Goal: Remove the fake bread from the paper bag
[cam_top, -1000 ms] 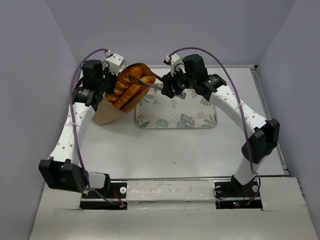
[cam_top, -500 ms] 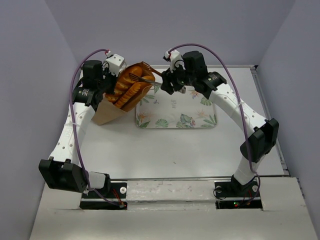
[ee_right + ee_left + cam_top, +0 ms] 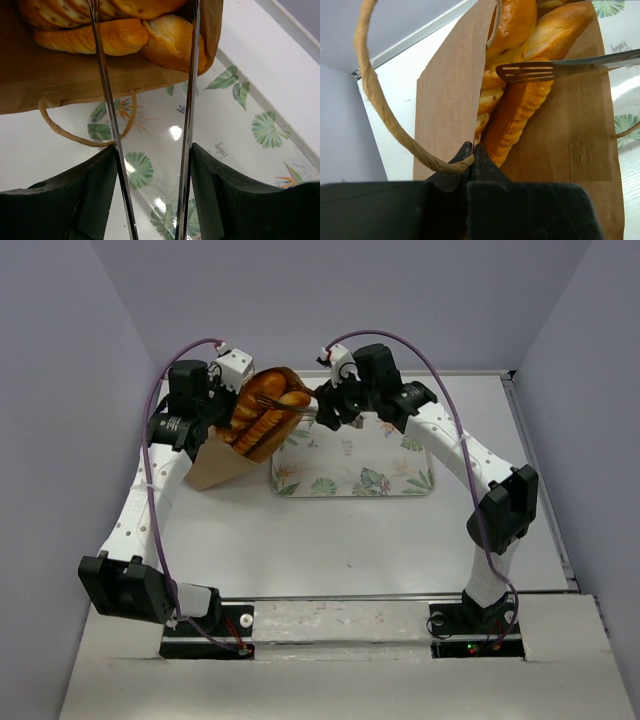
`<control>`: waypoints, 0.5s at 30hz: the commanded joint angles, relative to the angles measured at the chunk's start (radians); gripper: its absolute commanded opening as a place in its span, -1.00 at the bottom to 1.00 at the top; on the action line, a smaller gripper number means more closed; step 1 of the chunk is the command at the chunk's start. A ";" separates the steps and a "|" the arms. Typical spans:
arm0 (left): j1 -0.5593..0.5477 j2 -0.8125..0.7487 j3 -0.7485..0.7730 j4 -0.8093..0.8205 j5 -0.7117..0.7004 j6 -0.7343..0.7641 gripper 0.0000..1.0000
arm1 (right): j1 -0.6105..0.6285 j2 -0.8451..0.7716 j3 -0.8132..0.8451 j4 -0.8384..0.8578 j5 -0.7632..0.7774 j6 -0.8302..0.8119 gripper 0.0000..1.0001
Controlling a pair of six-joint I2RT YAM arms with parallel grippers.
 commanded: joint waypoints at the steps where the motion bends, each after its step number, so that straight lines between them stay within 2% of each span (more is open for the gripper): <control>1: -0.009 0.000 0.057 0.061 0.039 0.007 -1.00 | 0.008 0.018 0.084 0.047 -0.060 0.017 0.21; 5: -0.011 0.009 0.057 0.065 0.047 -0.014 -1.00 | 0.008 0.029 0.104 0.047 -0.105 0.037 -0.18; 6: -0.009 0.011 0.057 0.066 0.053 -0.021 -1.00 | 0.008 0.027 0.104 0.047 -0.116 0.038 -0.39; 8: -0.011 0.012 0.055 0.066 0.052 -0.031 -1.00 | 0.008 0.017 0.101 0.048 -0.123 0.043 -0.63; 9: -0.011 0.012 0.051 0.068 0.044 -0.045 -1.00 | 0.008 0.006 0.098 0.048 -0.125 0.049 -0.83; 13: -0.009 0.028 0.041 0.071 -0.033 -0.116 -1.00 | 0.008 -0.029 0.083 0.050 -0.122 0.075 -0.84; 15: -0.009 0.047 0.046 0.071 -0.105 -0.149 -1.00 | 0.008 -0.045 0.078 0.051 -0.119 0.092 -0.92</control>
